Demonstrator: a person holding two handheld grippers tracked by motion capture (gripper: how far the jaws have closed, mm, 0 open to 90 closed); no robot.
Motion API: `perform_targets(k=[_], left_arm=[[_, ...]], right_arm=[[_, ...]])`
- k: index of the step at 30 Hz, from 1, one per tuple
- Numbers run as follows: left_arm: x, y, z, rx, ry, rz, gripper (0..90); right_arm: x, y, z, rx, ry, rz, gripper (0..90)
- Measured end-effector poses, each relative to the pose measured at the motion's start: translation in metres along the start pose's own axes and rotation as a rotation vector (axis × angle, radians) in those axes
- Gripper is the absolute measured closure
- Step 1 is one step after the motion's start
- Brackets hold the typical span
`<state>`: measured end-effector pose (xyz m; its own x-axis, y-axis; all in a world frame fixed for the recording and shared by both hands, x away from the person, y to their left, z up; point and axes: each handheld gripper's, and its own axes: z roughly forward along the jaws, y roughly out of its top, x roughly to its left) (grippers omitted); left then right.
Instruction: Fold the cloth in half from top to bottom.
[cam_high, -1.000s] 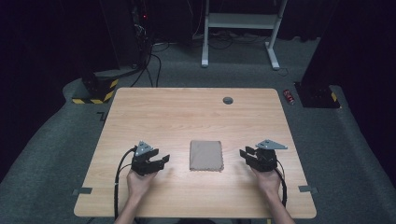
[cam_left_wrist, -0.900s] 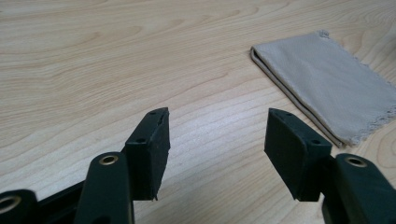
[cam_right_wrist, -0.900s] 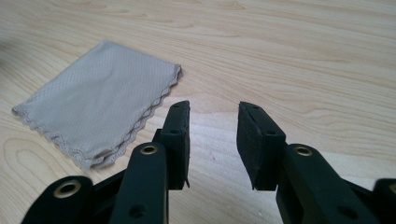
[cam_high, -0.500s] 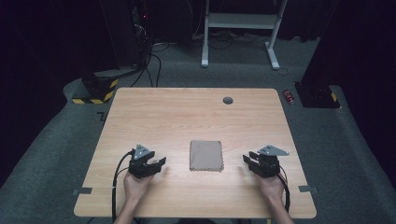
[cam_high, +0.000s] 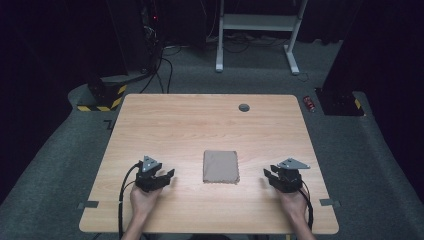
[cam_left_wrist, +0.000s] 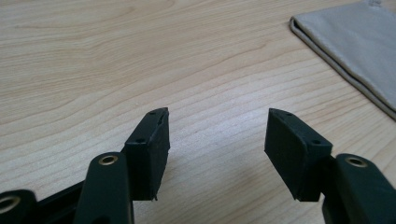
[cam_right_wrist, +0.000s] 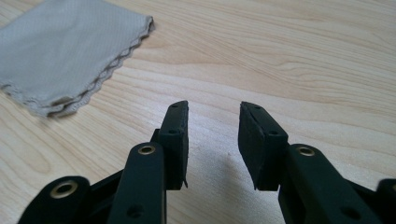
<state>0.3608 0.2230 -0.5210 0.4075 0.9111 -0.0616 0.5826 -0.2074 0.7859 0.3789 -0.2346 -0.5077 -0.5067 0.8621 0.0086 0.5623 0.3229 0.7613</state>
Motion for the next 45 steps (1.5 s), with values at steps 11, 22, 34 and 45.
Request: perform_targets(k=[11,22,34,45], left_arm=[[0.001,-0.004,0.004,0.025,0.033,0.007,40.3],[0.000,-0.004,0.006,0.046,0.066,0.030,37.2],[-0.001,-0.003,0.007,0.054,0.053,0.036,29.8],[-0.001,-0.003,0.007,0.057,0.052,0.035,29.0]], right_arm=[[-0.004,-0.007,0.005,0.028,-0.024,0.000,61.5],[-0.006,-0.014,0.006,0.031,-0.042,0.005,59.2],[-0.007,-0.014,0.007,0.039,-0.045,0.007,45.2],[-0.007,-0.014,0.007,0.040,-0.048,0.011,44.0]])
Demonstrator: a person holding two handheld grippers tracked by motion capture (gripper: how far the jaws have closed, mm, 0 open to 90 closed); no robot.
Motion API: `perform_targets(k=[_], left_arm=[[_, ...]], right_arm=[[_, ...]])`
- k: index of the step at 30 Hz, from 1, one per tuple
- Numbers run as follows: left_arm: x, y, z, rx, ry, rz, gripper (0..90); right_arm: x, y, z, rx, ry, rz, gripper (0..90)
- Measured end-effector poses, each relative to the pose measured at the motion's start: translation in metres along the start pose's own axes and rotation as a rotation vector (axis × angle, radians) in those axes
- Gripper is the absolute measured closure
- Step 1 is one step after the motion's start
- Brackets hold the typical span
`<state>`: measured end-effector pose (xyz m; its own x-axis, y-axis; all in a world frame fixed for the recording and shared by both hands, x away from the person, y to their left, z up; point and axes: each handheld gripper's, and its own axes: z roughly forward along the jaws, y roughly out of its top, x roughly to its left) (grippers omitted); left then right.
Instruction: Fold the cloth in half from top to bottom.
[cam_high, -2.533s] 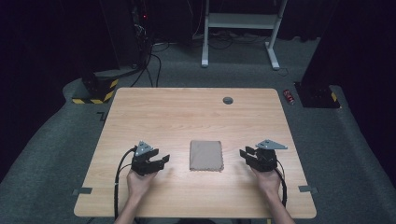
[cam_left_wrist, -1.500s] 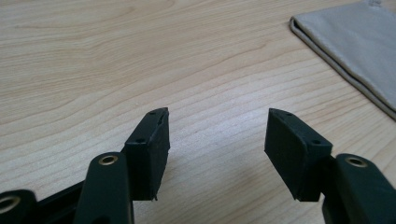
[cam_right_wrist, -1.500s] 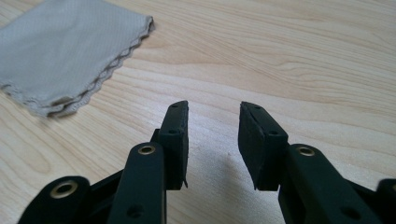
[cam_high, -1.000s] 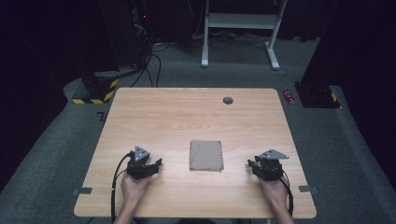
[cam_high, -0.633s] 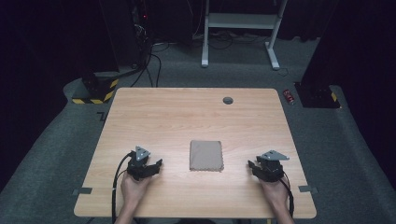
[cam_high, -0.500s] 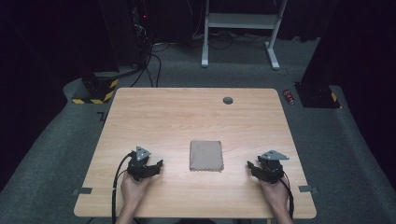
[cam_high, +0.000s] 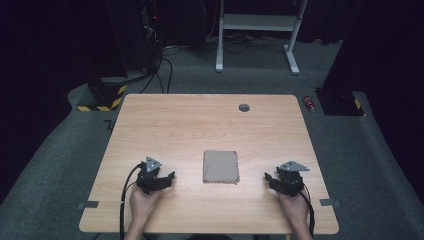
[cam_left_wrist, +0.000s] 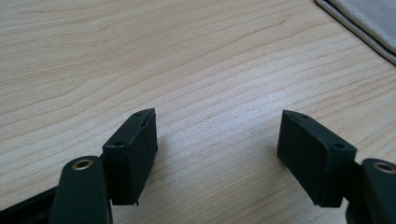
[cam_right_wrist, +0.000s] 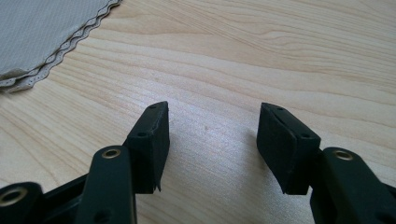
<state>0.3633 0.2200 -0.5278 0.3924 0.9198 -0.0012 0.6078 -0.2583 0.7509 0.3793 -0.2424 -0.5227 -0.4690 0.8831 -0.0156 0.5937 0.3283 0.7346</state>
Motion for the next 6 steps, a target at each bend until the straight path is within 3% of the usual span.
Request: perform_targets(k=[6], left_arm=[[0.0000,0.0000,0.0002,-0.001,-0.001,0.000,28.6]], right_arm=[[-0.0001,0.0001,0.0001,0.000,0.002,-0.002,43.5]])
